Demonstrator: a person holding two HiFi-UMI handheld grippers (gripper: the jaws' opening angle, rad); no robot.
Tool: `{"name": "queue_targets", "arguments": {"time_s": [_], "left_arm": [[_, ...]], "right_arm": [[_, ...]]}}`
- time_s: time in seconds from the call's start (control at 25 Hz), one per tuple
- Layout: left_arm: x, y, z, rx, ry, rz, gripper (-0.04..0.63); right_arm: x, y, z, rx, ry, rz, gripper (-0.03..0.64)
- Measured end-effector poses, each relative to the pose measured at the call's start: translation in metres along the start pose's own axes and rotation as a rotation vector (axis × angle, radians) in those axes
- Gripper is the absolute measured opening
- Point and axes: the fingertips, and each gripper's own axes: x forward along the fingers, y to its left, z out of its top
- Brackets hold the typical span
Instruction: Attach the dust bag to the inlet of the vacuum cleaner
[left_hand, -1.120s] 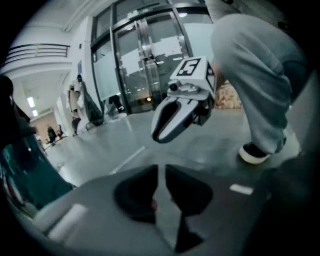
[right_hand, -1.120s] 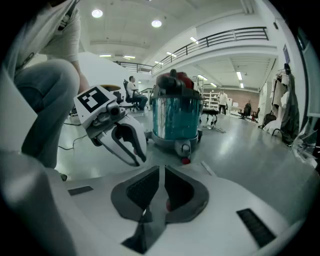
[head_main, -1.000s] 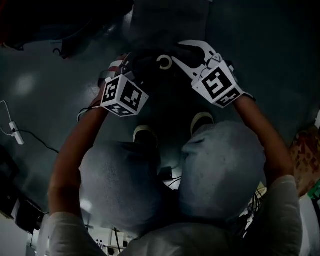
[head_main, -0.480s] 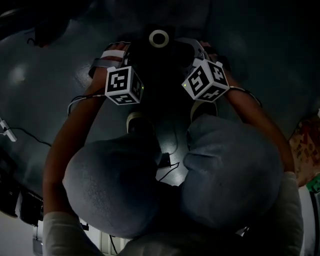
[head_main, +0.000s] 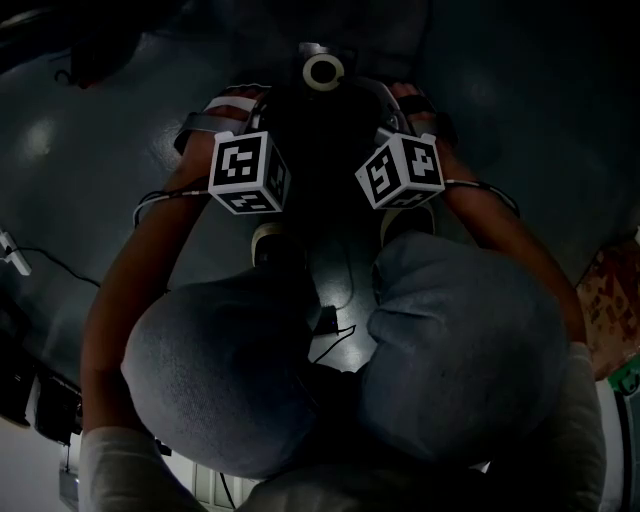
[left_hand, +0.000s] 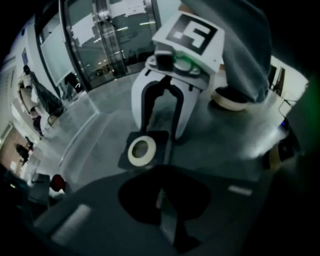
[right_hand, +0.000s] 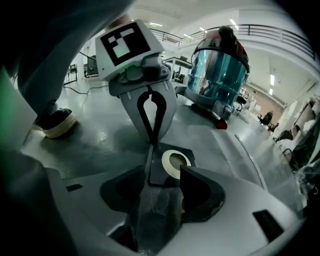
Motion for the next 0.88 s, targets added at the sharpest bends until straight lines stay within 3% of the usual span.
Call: {"name": "queue_targets", "arguments": {"time_s": [0.4, 0.6, 0.72, 0.84, 0.88], "left_arm": [[-0.024, 0.016, 0.014, -0.125, -0.038, -0.038, 0.002], [-0.032, 0.022, 0.022, -0.157, -0.056, -0.044, 0.002], [-0.033, 0.024, 0.021, -0.158, -0.052, -0.026, 0.003], [-0.032, 0.024, 0.020, -0.140, -0.048, 0.008, 0.013], [-0.032, 0.025, 0.021, -0.125, -0.049, 0.029, 0.022]], "right_arm": [[0.012, 0.003, 0.007, -0.396, 0.053, -0.224, 0.217], [0.012, -0.017, -0.001, -0.440, 0.146, -0.386, 0.219], [0.008, -0.024, -0.006, -0.434, 0.175, -0.430, 0.214], [0.003, -0.026, -0.005, -0.440, 0.160, -0.454, 0.065], [0.002, -0.027, -0.004, -0.436, 0.156, -0.460, 0.054]]}}
